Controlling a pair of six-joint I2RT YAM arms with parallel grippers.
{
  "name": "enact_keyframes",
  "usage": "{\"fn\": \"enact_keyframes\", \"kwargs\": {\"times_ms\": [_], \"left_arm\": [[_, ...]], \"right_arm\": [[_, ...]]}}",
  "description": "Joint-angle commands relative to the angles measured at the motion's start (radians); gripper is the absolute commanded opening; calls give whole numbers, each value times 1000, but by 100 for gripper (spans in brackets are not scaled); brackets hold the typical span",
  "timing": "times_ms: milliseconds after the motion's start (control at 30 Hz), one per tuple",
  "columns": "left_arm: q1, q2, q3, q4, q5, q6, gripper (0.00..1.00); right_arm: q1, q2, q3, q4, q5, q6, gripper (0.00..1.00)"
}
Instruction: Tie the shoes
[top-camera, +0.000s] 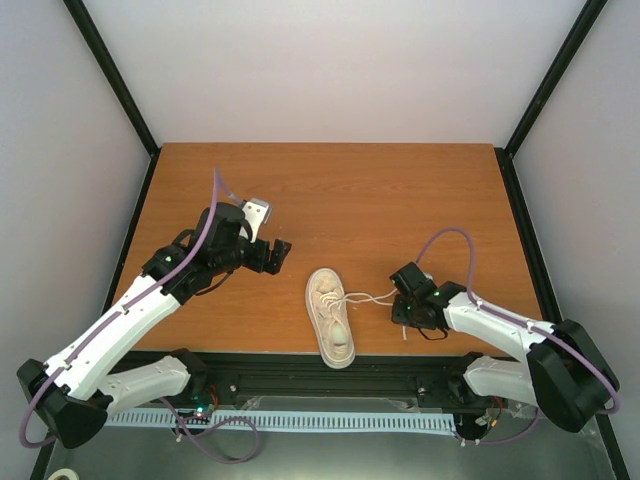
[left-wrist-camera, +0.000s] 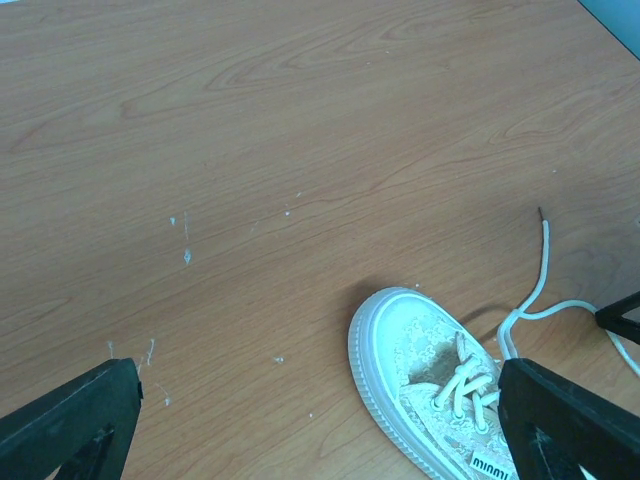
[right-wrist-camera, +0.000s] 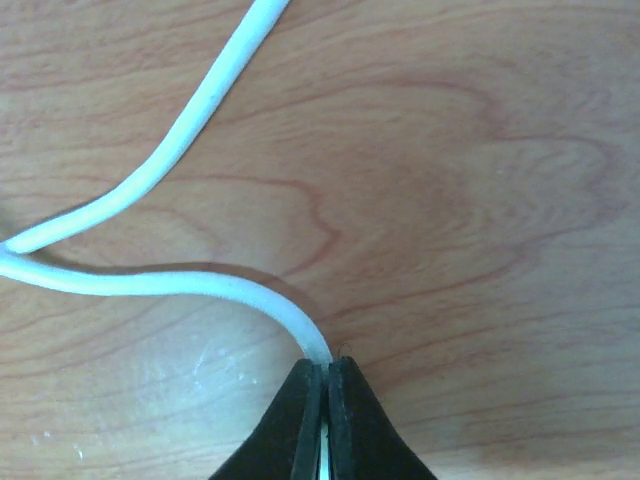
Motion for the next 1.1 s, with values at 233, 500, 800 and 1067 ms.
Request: {"fn": "enact_keyframes", "kwargs": {"times_ms": [233,500,800,1067], "left_arm": [[3,-27,-6,-4,-19,21,100],[3,-32,-11,-5,-37,18,100],[3,-31,-16,-9,-59,13,100],[4,-20,-12,-13,-79,-3,100]], "right_arm": [[22,-89,231,-53,181,-109,3],[3,274,525,98,245,-246,5],[-73,314,488,98,211,-198,77],[-87,248,278,160,110,-104,69]]}}
